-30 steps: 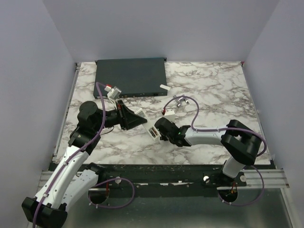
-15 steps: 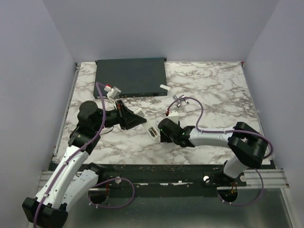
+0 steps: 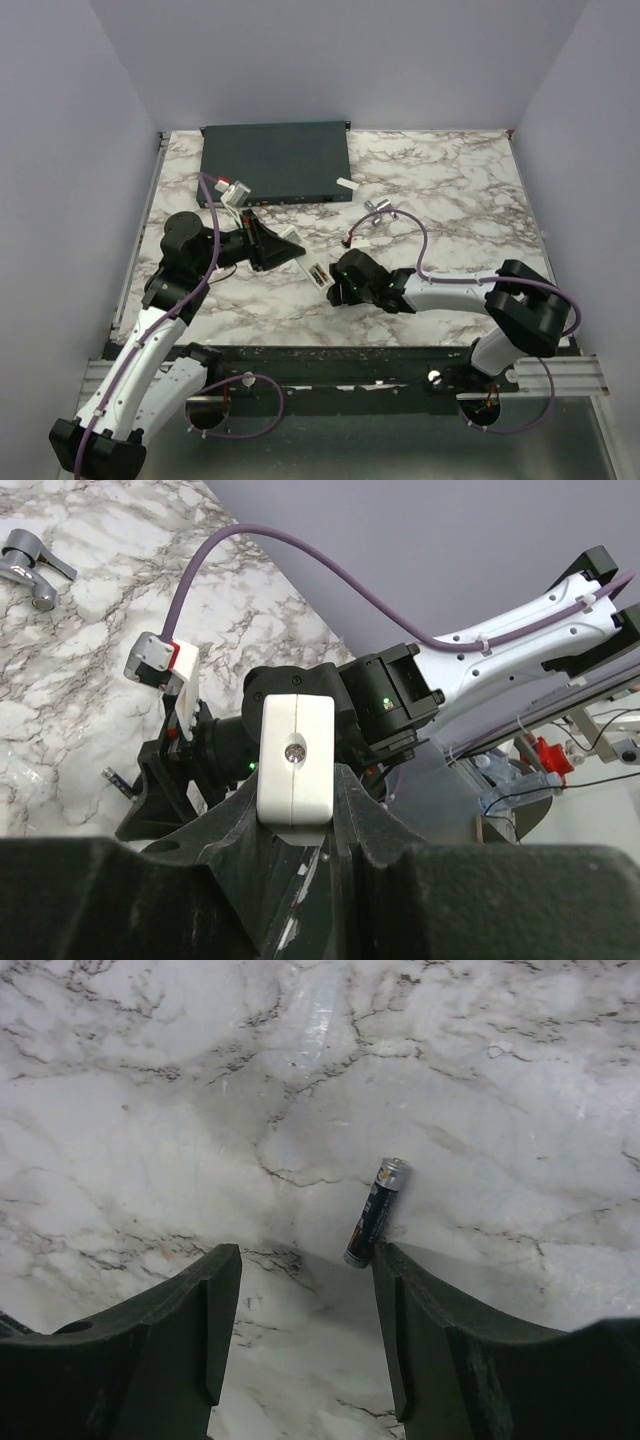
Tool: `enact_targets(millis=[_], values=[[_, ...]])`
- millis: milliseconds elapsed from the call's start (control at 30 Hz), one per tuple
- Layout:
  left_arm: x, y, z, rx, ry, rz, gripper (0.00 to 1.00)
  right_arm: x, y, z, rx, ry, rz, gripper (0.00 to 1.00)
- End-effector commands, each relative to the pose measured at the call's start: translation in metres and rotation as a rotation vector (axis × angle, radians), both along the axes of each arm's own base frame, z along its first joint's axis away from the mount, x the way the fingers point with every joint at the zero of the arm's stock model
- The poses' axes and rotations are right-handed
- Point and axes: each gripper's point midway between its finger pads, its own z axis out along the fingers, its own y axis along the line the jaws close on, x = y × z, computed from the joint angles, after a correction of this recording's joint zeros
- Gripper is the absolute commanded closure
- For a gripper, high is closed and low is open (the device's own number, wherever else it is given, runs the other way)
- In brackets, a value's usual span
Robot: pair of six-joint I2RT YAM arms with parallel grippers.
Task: Load the batteries into the remote control
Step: Adjust the battery at the center of the board.
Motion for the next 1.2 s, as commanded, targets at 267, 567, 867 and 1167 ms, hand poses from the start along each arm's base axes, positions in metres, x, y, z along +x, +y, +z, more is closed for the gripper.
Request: enact_targets(millis=[267, 567, 867, 1167], values=[[0.005, 0.005, 0.006, -0.006, -0.027, 0.036, 1.00, -0.019, 0.021, -0.014, 0.068, 0.093, 0.085, 0.38], [0.007, 0.006, 0.008, -0.007, -0.024, 0.040, 1.00, 0.004, 0.027, -0.018, 0.019, 0.019, 0.061, 0.38], [0.008, 0.007, 0.009, -0.004, -0.021, 0.046, 1.00, 0.020, 0.035, -0.017, -0.003, -0.041, 0.065, 0.37], [0.007, 0.006, 0.015, -0.018, -0.030, 0.036, 1.00, 0.029, 0.066, 0.037, 0.118, -0.180, 0.208, 0.37]])
